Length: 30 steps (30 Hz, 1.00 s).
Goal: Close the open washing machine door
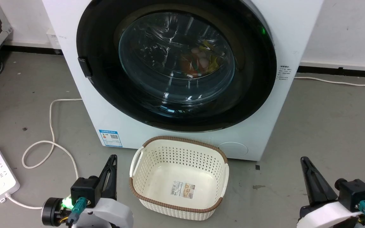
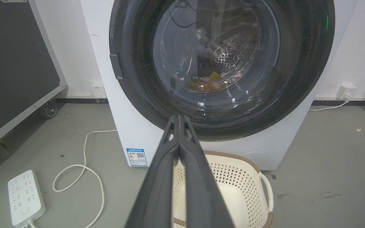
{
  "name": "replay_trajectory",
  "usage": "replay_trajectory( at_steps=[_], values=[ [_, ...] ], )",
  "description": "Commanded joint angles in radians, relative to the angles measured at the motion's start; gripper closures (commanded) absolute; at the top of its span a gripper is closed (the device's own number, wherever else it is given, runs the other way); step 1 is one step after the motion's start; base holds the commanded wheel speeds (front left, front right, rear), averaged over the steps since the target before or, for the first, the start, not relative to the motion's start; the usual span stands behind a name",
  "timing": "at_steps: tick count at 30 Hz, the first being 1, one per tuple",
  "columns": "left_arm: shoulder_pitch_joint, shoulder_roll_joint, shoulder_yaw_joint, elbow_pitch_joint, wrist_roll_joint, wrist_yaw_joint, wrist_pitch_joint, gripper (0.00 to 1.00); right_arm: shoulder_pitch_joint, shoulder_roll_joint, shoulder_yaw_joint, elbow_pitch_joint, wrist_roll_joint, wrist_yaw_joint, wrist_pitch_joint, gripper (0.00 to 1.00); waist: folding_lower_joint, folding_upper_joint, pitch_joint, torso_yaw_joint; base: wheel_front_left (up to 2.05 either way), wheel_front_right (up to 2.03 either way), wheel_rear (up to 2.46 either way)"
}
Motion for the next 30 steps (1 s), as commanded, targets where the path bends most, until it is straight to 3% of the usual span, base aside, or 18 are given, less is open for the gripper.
replay_trajectory(
  at_steps=[1, 30],
  values=[
    [0.016, 0.000, 0.004, -0.009, 0.009, 0.005, 0.007, 1.00, -0.011, 0.003, 0.003, -0.007, -0.009, 0.000, 0.007, 1.00, 0.0000, 0.0000, 0.000, 0.000, 0.00, 0.00, 0.00],
    [0.028, 0.000, 0.031, -0.061, 0.028, 0.016, 0.066, 1.00, -0.017, 0.004, 0.026, -0.020, -0.038, 0.000, 0.066, 1.00, 0.0000, 0.0000, 0.005, 0.004, 0.00, 0.00, 0.00]
  ],
)
